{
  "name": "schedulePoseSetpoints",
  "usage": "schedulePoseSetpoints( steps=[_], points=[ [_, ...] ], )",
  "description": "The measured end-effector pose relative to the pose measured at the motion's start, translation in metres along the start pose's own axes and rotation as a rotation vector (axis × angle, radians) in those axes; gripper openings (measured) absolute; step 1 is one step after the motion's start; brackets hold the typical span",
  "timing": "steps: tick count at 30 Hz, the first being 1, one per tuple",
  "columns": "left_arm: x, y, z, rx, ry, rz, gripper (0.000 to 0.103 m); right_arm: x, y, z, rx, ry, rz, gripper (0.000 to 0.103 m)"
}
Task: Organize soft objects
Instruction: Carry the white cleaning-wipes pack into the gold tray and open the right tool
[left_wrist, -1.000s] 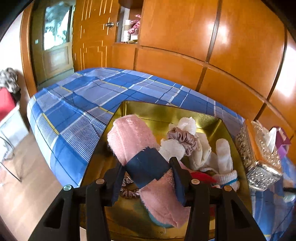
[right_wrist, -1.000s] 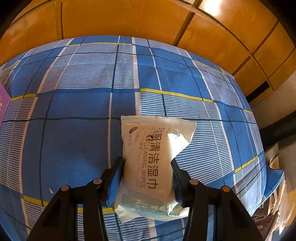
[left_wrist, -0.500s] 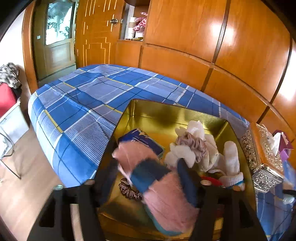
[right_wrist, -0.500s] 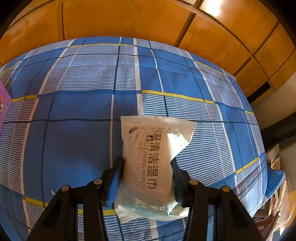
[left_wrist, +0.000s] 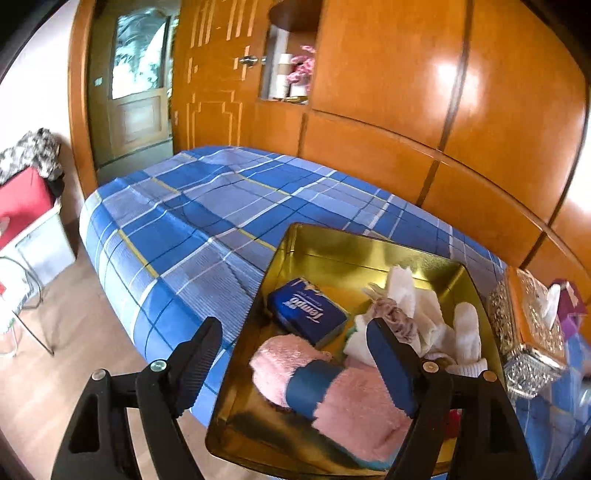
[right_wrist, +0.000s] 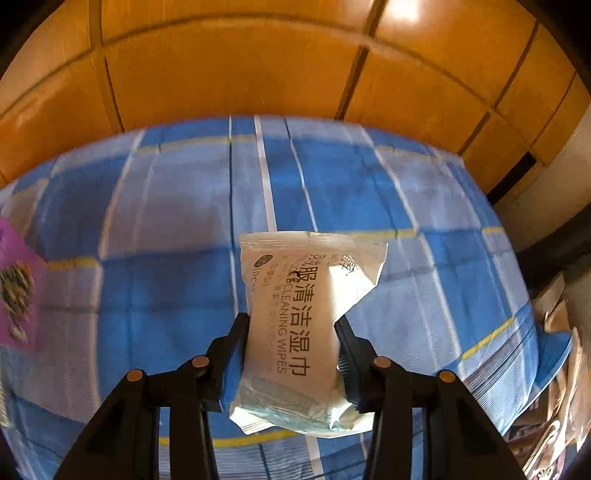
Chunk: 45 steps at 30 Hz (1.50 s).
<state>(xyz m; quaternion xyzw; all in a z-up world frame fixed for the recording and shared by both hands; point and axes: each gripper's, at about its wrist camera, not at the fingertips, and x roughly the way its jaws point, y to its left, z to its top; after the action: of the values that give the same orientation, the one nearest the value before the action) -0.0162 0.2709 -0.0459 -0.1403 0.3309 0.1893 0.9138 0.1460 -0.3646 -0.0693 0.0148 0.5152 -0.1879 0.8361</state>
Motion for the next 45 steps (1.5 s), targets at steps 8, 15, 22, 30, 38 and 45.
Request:
schedulePoseSetpoints(
  steps=[8,15,22,30,38,45],
  points=[
    [-0.009,-0.027,-0.005,0.087,-0.006,-0.049,0.081,-0.086,0.054,0.069,-0.086,-0.194,0.049,0.044],
    [-0.01,-0.037,-0.009,0.111,0.002,-0.071,0.081,-0.178,0.155,0.083,-0.299,-0.402,0.201,0.044],
    [-0.011,-0.039,-0.011,0.11,0.002,-0.078,0.081,-0.224,0.256,0.036,-0.543,-0.475,0.381,0.044],
    [-0.009,-0.038,-0.011,0.104,0.009,-0.077,0.081,-0.233,0.336,-0.041,-0.752,-0.403,0.576,0.044],
    [-0.01,-0.011,0.005,0.042,-0.018,-0.037,0.081,-0.194,0.396,-0.107,-0.759,0.03,0.859,0.044],
    [-0.009,0.001,0.01,0.011,-0.024,-0.022,0.081,-0.158,0.449,-0.123,-0.764,0.001,0.695,0.044]
  ],
)
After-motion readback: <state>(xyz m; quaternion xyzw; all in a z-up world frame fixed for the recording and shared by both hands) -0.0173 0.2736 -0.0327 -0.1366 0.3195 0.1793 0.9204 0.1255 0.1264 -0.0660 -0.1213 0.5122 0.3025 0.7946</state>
